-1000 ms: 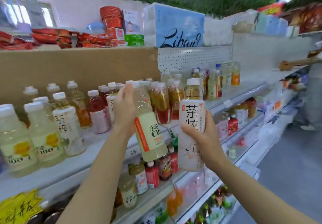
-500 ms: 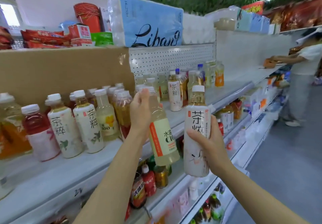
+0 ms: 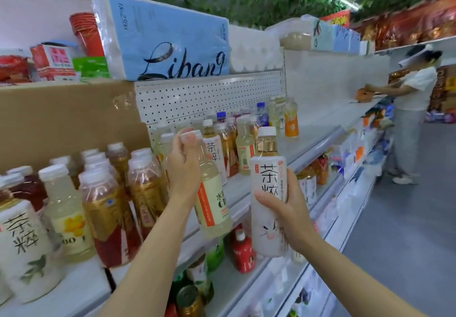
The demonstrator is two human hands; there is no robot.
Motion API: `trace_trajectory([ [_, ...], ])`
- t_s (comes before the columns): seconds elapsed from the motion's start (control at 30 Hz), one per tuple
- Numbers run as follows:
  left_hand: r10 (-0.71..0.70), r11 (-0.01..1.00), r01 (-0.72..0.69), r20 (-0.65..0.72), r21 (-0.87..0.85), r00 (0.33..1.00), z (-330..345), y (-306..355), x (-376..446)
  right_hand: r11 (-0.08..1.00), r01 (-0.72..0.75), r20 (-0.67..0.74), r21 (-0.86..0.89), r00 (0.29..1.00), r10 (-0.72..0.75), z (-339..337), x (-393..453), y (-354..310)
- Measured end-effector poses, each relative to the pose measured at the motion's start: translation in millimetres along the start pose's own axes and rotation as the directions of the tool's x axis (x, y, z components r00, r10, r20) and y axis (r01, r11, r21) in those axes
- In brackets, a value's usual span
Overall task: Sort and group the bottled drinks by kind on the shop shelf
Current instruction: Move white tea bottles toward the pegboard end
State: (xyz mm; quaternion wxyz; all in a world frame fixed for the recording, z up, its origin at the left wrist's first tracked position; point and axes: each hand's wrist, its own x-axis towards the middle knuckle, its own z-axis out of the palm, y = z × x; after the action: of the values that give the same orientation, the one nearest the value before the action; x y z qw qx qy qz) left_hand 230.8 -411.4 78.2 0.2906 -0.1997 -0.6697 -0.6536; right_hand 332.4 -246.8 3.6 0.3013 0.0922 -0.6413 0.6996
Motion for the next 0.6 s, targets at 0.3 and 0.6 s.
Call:
trace_trajectory([
  [0.3,0.089,0.956,-0.028,-0.199,0.291,0.976,55.8,-29.1,19.1,1.0,-0.013,0.157,0.021,0.987,0.01,-82.6,67.8,33.4],
  [0.6,0.229,0.882,-0.011,-0.408,0.471,0.884,63.3,-56.2,34.8,0.994,-0.077,0.234,0.083,0.971,0.056,-145.8,110.6,60.7],
])
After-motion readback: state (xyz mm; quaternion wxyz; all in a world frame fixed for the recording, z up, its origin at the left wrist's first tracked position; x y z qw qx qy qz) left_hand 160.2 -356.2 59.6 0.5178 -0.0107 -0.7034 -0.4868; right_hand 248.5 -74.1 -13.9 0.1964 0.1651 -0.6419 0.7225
